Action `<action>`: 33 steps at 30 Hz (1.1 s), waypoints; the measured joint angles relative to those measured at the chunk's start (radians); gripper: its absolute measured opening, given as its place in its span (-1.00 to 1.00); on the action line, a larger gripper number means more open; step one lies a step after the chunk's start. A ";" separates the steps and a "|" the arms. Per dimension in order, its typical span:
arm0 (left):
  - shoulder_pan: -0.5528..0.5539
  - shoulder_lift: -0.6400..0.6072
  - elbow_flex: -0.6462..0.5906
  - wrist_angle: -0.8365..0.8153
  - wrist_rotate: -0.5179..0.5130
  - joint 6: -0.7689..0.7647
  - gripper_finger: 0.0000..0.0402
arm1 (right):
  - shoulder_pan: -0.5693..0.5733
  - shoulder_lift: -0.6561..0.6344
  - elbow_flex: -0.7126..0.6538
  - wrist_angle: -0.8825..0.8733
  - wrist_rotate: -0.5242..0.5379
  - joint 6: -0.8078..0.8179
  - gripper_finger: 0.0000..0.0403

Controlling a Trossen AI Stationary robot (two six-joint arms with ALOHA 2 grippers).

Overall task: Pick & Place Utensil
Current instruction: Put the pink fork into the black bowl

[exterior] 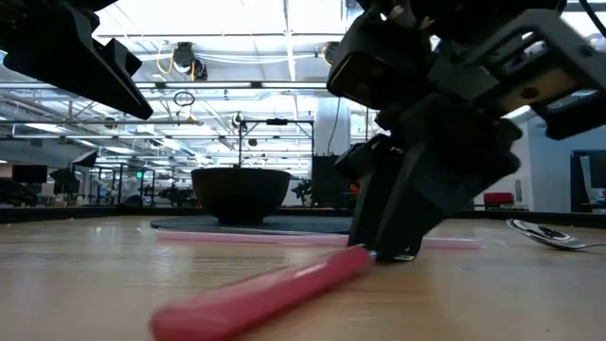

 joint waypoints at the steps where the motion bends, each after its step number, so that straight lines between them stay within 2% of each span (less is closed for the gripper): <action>1: 0.000 0.000 0.000 0.000 0.000 0.000 -0.49 | 0.000 0.000 0.000 0.002 0.000 0.006 -0.37; 4: 0.000 0.000 0.000 0.000 0.000 0.000 -0.49 | 0.000 0.000 0.000 -0.004 -0.011 0.013 -0.43; 7: 0.000 0.000 0.000 -0.001 0.000 0.000 -0.49 | 0.009 0.000 0.000 0.008 -0.075 -0.094 -0.47; 14: 0.000 0.000 0.000 -0.001 0.000 0.000 -0.49 | 0.086 0.003 -0.002 0.045 0.093 -0.303 -0.47; 23: 0.000 0.000 0.000 0.000 -0.001 -0.003 -0.49 | 0.076 0.001 -0.001 0.009 0.097 -0.218 -0.41; 29: 0.000 0.000 0.000 0.000 -0.002 -0.005 -0.49 | 0.051 0.000 0.000 -0.020 0.092 -0.067 -0.56; 33: 0.000 0.000 0.000 0.000 -0.009 -0.014 -0.49 | 0.046 0.000 0.000 0.010 0.053 -0.092 -0.65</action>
